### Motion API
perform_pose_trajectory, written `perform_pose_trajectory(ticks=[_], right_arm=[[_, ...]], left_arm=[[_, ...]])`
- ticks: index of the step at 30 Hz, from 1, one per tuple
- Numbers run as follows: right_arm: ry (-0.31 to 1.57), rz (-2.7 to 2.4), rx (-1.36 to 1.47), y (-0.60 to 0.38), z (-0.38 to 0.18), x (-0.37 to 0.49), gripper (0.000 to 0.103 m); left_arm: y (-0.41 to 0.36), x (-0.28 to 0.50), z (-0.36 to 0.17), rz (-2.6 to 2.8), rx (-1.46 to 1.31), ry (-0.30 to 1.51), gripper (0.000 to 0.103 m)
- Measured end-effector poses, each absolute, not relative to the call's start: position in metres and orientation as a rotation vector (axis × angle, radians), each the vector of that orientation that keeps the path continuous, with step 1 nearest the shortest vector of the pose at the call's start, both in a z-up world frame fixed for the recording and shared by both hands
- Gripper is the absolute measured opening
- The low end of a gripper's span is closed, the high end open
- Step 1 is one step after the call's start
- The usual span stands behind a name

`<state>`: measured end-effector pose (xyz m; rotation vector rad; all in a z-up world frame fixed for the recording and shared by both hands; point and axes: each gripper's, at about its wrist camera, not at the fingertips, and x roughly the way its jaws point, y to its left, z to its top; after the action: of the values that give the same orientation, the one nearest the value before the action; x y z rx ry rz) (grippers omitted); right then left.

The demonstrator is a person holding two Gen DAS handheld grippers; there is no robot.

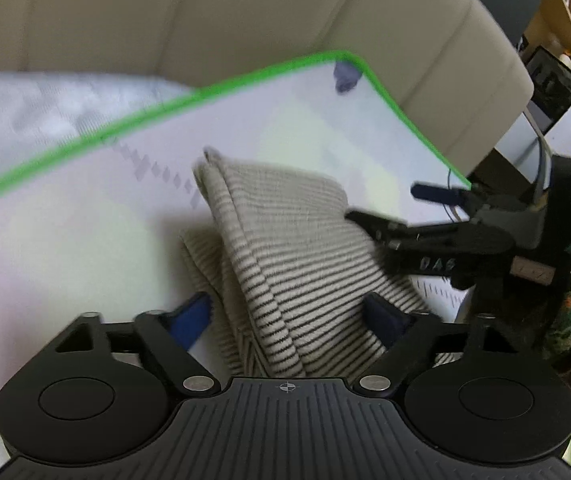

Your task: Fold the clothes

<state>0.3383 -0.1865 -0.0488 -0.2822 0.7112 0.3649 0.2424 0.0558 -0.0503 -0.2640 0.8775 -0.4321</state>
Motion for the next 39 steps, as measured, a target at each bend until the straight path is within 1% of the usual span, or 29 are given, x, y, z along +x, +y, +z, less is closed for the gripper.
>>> perform_pose_trajectory(ticks=[1, 3, 5, 6, 7, 9, 11, 13, 16, 18, 21, 22, 24, 25, 27, 31, 32, 33, 34, 37, 38, 39], right_arm=[[0.710, 0.365, -0.285, -0.187, -0.048, 0.337, 0.103], [0.707, 0.366, -0.292, -0.189, -0.047, 0.336, 0.103], [0.704, 0.366, -0.297, -0.190, -0.046, 0.335, 0.103], [0.705, 0.365, -0.297, -0.190, -0.046, 0.334, 0.103], [0.705, 0.363, -0.296, -0.190, -0.046, 0.334, 0.103], [0.707, 0.358, -0.294, -0.190, -0.043, 0.333, 0.103], [0.719, 0.372, -0.273, -0.194, -0.036, 0.331, 0.103], [0.780, 0.462, -0.148, -0.211, -0.027, 0.325, 0.103], [0.903, 0.611, 0.091, -0.238, -0.024, 0.313, 0.102], [0.967, 0.644, 0.177, -0.244, -0.035, 0.306, 0.102], [1.031, 0.645, 0.205, -0.238, -0.064, 0.306, 0.102], [1.053, 0.664, 0.251, -0.237, -0.072, 0.308, 0.098], [1.086, 0.717, 0.329, -0.233, -0.083, 0.310, 0.083], [1.086, 0.737, 0.321, -0.230, -0.083, 0.309, 0.080], [1.056, 0.754, 0.272, -0.224, -0.082, 0.305, 0.079], [1.020, 0.757, 0.294, -0.226, -0.088, 0.300, 0.075], [1.016, 0.760, 0.293, -0.226, -0.088, 0.299, 0.075], [1.013, 0.764, 0.292, -0.226, -0.088, 0.298, 0.074], [1.016, 0.769, 0.293, -0.226, -0.088, 0.297, 0.074], [1.013, 0.786, 0.267, -0.234, -0.086, 0.298, 0.075], [1.011, 0.795, 0.244, -0.233, -0.085, 0.297, 0.078], [1.009, 0.806, 0.220, -0.233, -0.084, 0.295, 0.079]], left_arm=[[0.055, 0.235, -0.039, -0.409, -0.221, 0.827, 0.071], [0.053, 0.220, -0.018, -0.382, -0.131, 0.707, 0.058], [0.050, 0.212, -0.003, -0.412, -0.094, 0.625, 0.052], [0.047, 0.210, 0.002, -0.439, -0.089, 0.608, 0.052], [0.043, 0.212, 0.001, -0.469, -0.097, 0.626, 0.051], [0.036, 0.220, -0.007, -0.493, -0.114, 0.692, 0.044], [0.030, 0.228, -0.028, -0.474, -0.116, 0.772, 0.042], [0.031, 0.234, -0.046, -0.443, -0.126, 0.830, 0.041], [0.039, 0.240, -0.052, -0.438, -0.191, 0.858, 0.042], [0.043, 0.243, -0.053, -0.439, -0.215, 0.872, 0.044], [0.044, 0.242, -0.055, -0.427, -0.230, 0.880, 0.046], [0.045, 0.240, -0.054, -0.424, -0.231, 0.883, 0.046], [0.046, 0.239, -0.055, -0.417, -0.233, 0.886, 0.047], [0.046, 0.239, -0.056, -0.412, -0.236, 0.890, 0.047], [0.050, 0.238, -0.059, -0.395, -0.249, 0.900, 0.052], [0.047, 0.235, -0.058, -0.375, -0.237, 0.898, 0.053], [0.046, 0.234, -0.056, -0.359, -0.230, 0.909, 0.057], [0.047, 0.232, -0.055, -0.338, -0.233, 0.932, 0.076], [0.049, 0.229, -0.055, -0.329, -0.248, 0.959, 0.081], [0.053, 0.227, -0.062, -0.339, -0.302, 1.023, 0.085], [0.054, 0.228, -0.067, -0.359, -0.325, 1.037, 0.089], [0.055, 0.230, -0.072, -0.379, -0.348, 1.052, 0.089]])
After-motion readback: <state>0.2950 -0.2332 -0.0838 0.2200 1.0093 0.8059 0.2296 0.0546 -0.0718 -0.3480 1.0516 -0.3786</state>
